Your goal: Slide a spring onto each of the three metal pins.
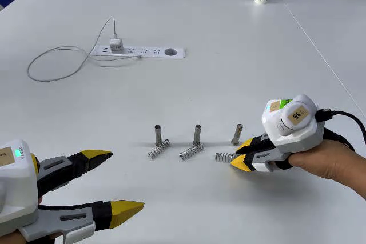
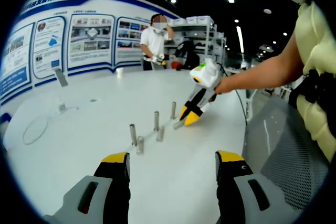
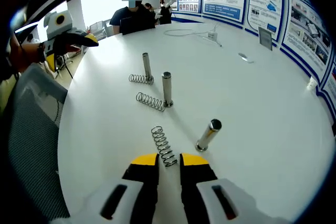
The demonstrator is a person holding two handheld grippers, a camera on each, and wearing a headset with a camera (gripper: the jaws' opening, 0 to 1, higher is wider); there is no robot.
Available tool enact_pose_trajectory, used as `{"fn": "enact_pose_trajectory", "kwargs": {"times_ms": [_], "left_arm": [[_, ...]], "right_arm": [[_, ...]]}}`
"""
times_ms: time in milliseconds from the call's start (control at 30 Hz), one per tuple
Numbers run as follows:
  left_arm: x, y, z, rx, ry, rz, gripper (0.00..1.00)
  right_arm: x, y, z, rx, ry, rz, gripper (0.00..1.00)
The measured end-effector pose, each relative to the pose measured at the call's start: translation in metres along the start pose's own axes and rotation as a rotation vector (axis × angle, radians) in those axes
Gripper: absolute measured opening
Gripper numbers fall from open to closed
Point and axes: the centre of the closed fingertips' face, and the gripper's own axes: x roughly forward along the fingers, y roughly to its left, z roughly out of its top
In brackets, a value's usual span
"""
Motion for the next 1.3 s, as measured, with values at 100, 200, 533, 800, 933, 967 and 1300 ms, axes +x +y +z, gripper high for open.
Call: {"fn": "enact_pose_trajectory", "kwargs": {"times_ms": [100, 200, 533, 800, 933, 967, 1300], "left_arm": [[-0.001, 0.001, 0.000, 0.005, 0.004, -0.002, 0.67], [-0.002, 0.001, -0.001, 0.008, 0.009, -0.003, 0.67], [0.001, -0.003, -0.006, 0.021, 0.034, -0.023, 0.67], [0.010, -0.005, -0.005, 0.054, 0.047, -0.060, 0.65], [0.018, -0.008, -0.007, 0.068, 0.053, -0.085, 0.62], [0.021, -0.009, -0.007, 0.075, 0.056, -0.096, 0.61], [0.041, -0.016, -0.001, 0.109, 0.044, -0.168, 0.54]], "right_arm": [[0.000, 0.002, -0.001, -0.012, 0.007, 0.011, 0.15], [0.000, 0.004, -0.003, -0.024, 0.012, 0.020, 0.15], [0.000, 0.007, -0.005, -0.038, 0.028, 0.040, 0.12], [-0.004, 0.015, -0.001, -0.065, 0.022, 0.049, 0.11], [-0.010, 0.021, 0.003, -0.073, 0.019, 0.062, 0.11], [-0.012, 0.024, 0.005, -0.077, 0.020, 0.069, 0.11], [-0.033, 0.054, 0.033, -0.168, 0.013, 0.115, 0.11]]}}
